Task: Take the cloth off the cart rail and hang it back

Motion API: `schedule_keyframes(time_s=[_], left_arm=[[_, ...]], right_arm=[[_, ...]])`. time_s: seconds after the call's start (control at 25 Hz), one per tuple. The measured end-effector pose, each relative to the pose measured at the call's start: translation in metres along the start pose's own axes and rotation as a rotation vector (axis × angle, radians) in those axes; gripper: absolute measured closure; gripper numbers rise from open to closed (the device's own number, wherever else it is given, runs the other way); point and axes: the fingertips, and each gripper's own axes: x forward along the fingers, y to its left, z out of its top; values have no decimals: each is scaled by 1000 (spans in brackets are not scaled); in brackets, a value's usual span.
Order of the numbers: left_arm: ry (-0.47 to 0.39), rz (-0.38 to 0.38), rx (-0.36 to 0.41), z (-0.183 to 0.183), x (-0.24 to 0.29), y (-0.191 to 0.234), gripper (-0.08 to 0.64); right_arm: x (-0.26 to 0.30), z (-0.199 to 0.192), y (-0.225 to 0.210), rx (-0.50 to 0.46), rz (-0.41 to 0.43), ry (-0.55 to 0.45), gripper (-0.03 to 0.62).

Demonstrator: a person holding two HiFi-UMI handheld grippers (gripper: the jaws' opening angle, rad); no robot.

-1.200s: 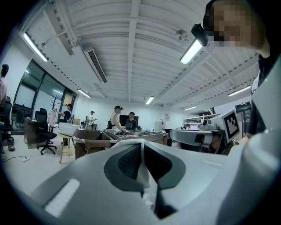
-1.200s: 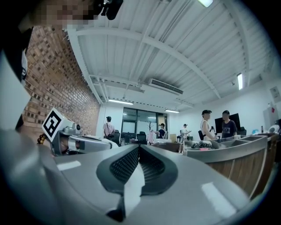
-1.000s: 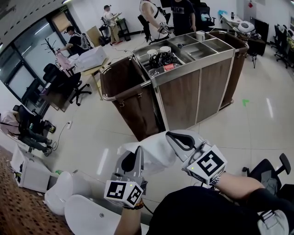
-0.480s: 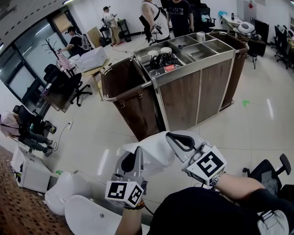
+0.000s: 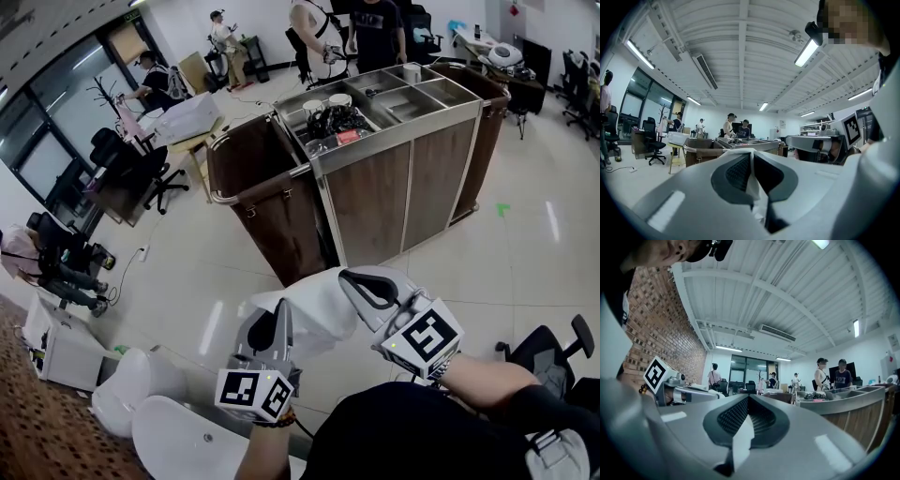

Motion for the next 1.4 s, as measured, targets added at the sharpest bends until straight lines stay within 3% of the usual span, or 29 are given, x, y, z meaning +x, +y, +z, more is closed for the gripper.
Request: schedule_keyframes(time_s=[0.84, 1.4], left_arm=[[-15, 18, 29, 0, 14, 6, 551], [-6, -22, 13, -2, 38, -6, 549]], right_arm=[[6, -3, -14, 4, -3, 1, 592], [-6, -4, -36, 15, -31, -7, 592]])
